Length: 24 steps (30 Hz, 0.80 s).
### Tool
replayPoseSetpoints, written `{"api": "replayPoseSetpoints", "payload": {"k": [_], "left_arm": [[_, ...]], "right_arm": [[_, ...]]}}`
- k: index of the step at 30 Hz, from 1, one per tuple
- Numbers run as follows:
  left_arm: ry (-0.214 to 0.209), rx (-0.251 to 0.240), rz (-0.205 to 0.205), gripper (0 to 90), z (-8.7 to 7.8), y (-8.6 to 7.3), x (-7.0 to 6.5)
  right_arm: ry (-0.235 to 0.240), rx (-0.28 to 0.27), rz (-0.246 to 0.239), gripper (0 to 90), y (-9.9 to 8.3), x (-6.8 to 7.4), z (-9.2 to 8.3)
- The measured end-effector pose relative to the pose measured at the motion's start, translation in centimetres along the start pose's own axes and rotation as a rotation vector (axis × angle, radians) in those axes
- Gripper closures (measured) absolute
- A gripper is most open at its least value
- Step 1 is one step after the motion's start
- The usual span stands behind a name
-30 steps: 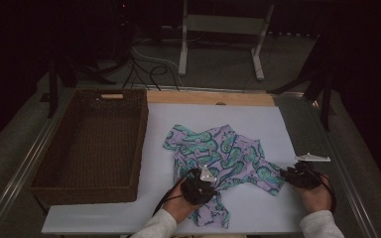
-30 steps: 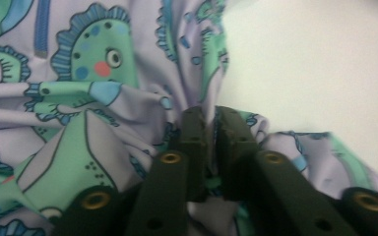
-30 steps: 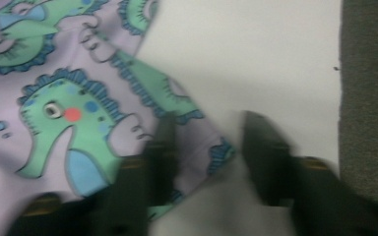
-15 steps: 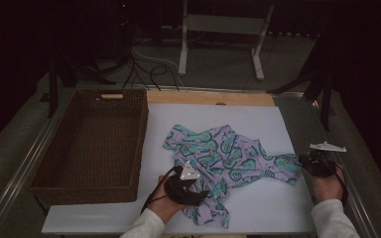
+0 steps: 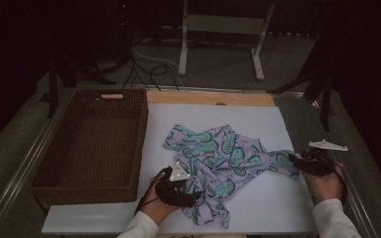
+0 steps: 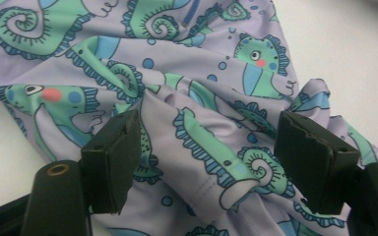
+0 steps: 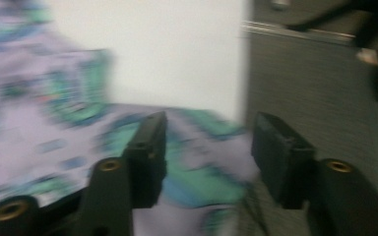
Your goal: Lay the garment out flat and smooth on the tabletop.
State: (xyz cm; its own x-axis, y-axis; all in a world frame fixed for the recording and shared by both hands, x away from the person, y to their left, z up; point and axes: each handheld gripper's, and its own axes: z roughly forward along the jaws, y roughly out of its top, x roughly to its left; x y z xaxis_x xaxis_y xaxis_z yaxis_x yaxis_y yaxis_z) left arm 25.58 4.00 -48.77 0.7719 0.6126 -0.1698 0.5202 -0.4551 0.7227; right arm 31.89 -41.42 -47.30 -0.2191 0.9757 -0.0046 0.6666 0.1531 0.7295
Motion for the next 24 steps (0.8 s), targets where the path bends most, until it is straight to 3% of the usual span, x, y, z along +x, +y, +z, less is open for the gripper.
{"api": "replayPoseSetpoints", "payload": {"k": [3,7,9,10,11,18,24], "left_arm": [[0.005,0.001,-0.003,24.8,0.0,-0.1,0.0],[0.01,0.004,-0.006,22.4,0.1,-0.2,0.1],[0.01,0.006,-0.007,21.8,0.1,-0.2,0.1],[0.014,0.005,-0.009,20.3,0.2,-0.2,0.1],[0.017,0.007,-0.006,20.3,0.2,-0.2,0.1],[0.024,0.031,-0.014,23.7,0.7,-0.4,0.4],[0.04,0.097,0.011,31.2,2.1,-0.7,0.2]], "right_arm": [[0.075,0.012,-0.035,40.7,-0.6,2.0,-0.3],[0.182,0.01,-0.039,39.9,-1.2,4.5,-0.4],[0.182,0.01,-0.039,39.9,-1.2,4.5,-0.4],[0.252,0.021,-0.049,39.7,-1.7,6.3,-0.1],[0.274,0.033,-0.053,39.7,-1.8,6.9,0.1],[0.348,0.08,-0.125,40.9,-2.6,10.2,0.8],[0.372,0.078,-0.147,41.9,-3.0,11.3,0.8]]}}
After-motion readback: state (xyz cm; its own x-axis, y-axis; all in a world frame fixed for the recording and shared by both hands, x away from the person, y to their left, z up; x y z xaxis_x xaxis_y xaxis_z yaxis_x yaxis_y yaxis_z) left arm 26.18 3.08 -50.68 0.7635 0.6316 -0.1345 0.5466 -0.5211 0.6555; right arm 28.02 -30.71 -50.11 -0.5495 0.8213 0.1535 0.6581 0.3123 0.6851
